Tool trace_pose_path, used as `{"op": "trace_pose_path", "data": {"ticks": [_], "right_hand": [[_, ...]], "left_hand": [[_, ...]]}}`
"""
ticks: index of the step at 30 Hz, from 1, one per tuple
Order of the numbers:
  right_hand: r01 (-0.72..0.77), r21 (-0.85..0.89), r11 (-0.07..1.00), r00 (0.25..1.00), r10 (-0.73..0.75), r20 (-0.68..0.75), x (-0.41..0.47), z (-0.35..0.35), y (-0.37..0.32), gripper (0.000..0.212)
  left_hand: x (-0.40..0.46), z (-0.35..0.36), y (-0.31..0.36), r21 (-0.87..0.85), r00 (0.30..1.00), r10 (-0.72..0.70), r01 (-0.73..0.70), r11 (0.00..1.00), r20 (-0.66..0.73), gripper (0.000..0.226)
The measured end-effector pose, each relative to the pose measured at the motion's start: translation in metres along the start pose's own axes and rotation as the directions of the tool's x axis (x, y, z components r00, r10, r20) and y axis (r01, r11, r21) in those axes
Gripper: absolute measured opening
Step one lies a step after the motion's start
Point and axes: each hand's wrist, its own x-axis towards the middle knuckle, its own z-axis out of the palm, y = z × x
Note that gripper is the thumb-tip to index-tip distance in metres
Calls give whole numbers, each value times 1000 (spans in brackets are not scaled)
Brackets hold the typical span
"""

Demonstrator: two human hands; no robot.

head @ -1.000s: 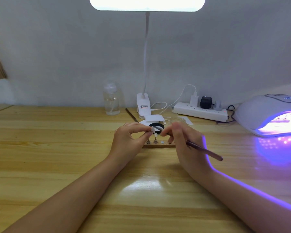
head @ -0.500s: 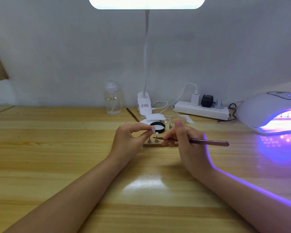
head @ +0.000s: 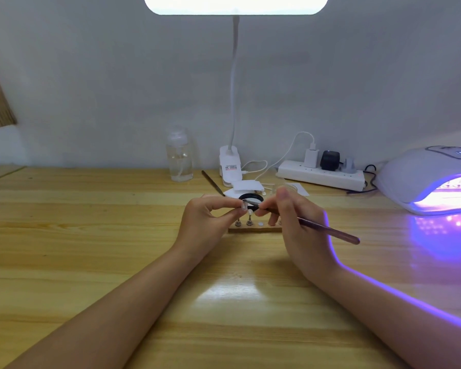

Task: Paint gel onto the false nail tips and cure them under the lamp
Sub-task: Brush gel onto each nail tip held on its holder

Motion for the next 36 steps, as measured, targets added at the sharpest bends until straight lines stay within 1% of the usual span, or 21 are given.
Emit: {"op": "trace_pose_path", "data": {"ticks": [4,6,8,9,12,13,15,17,21,22,24,27,30,32,34,36], "right_hand": [[-98,121,988,995,101,-24,-2,0,0,44],[-66,103,992,996,71,-45,-1,0,1,44],[-36,48,998,999,37,-25,0,0,0,42],[-44,43,998,999,44,-11,1,0,0,42],[-123,130,984,992,124,-5,-1,0,-1,48],[-129,154,980,991,133,-16,-1,0,-1,48],[-98,142,985,994,105,-43,-1,0,0,46],[-67,106,992,997,71,-40,0,0,0,44],[-153,121,981,988,150,36,0,-1,0,49],[-151,124,981,988,146,44,-1,-1,1,49],[-101,131,986,995,100,10,-1,-2,2,49],[-14,74,997,998,18,-55,1,-3,4,36],[-16,46,999,998,19,-61,1,-5,3,30],[20,-68,997,999,-23,-44,2,-6,5,22],[95,-234,967,995,-91,30,4,-6,7,13],[141,-333,932,989,-117,94,5,-4,9,25]], "left_hand": [[1,1,-1,-16,1000,6,-6,1000,14,18],[0,1,-2,-21,1000,8,-8,1000,17,18],[0,0,-2,-24,1000,16,-15,1000,20,19],[0,0,-3,-26,1000,17,-17,1000,20,20],[1,0,-4,-35,1000,9,-8,999,16,21],[1,0,-4,-38,1000,7,-7,999,17,21],[1,1,-4,-45,1000,9,-8,999,17,22],[1,1,-4,-50,1000,7,-6,999,14,22],[1,0,-4,-48,1000,8,-7,999,22,17],[1,0,-3,-53,1000,5,-3,999,24,16],[1,0,-2,-57,1000,-2,3,998,26,15],[1,1,-1,-47,1000,-9,10,999,21,16],[1,2,0,-35,1000,-7,8,999,17,18],[0,2,-1,-17,1000,8,-8,1000,15,21],[-1,3,-1,9,999,36,-37,999,22,23],[-1,2,-1,44,996,83,-85,995,43,25]]}}
